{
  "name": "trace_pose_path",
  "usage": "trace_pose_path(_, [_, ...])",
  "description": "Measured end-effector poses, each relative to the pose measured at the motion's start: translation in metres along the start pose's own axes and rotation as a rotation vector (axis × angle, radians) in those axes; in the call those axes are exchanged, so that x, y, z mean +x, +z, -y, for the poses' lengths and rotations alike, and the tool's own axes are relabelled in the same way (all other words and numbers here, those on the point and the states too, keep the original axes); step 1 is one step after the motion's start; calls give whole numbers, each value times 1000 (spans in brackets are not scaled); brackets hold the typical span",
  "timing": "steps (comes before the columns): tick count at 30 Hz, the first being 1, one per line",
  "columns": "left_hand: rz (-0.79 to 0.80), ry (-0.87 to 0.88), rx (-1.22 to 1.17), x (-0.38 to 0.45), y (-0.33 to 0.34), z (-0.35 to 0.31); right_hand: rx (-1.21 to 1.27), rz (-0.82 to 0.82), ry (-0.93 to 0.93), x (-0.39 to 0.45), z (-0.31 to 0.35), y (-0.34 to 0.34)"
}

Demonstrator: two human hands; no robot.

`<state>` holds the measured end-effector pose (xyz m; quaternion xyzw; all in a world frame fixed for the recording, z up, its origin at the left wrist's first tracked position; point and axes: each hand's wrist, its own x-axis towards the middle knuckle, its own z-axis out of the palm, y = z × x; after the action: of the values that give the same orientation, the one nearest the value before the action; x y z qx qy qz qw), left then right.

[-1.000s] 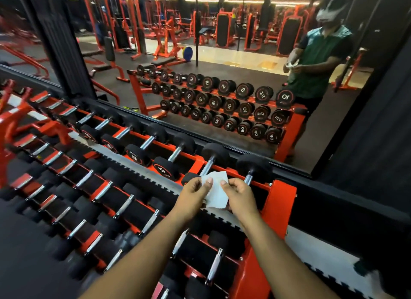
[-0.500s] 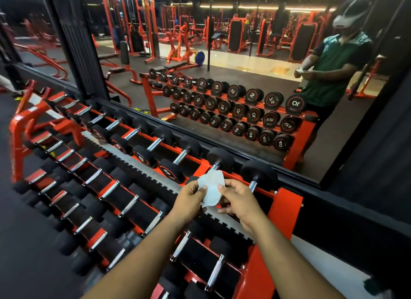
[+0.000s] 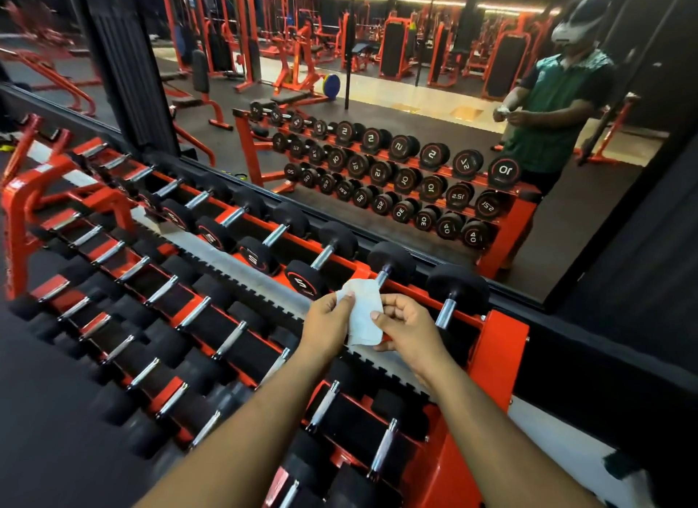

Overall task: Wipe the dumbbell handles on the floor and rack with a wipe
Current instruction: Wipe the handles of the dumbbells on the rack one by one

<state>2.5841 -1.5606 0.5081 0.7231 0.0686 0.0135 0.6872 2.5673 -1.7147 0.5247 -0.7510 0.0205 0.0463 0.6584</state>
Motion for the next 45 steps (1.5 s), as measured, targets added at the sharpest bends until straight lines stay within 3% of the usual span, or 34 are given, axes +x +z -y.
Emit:
trace_pose_path(6, [26,27,-25,-6,13,-3,22,86,-21,3,-6,-10])
trace_pose_path(12, [-273,75,208,-4,50,1,74,260,-77,10,-22,-54])
trace_pose_path(18, [-386,-125,-28,-15,106,14,44,482,-61,16,-53,-107])
trace_pose_path(23, [-423,-94,41,-45,134,9,174,504,32,17,-58,-128])
trace_pose_path(30, [-506,-32,101,-73,131,1,-88,684,6,-12,-45,-124])
trace_pose_path(36, [-522,-26,140,-96,118,5,-147,716,-28,-36,-38,-126])
trace_pose_path(39, [-465,-21,141,-106,115,12,-86,631,-9,-38,-37,-121])
trace_pose_path(45, [-262,-64,-169,-133,120,13,-21,527,15,-36,-37,-121])
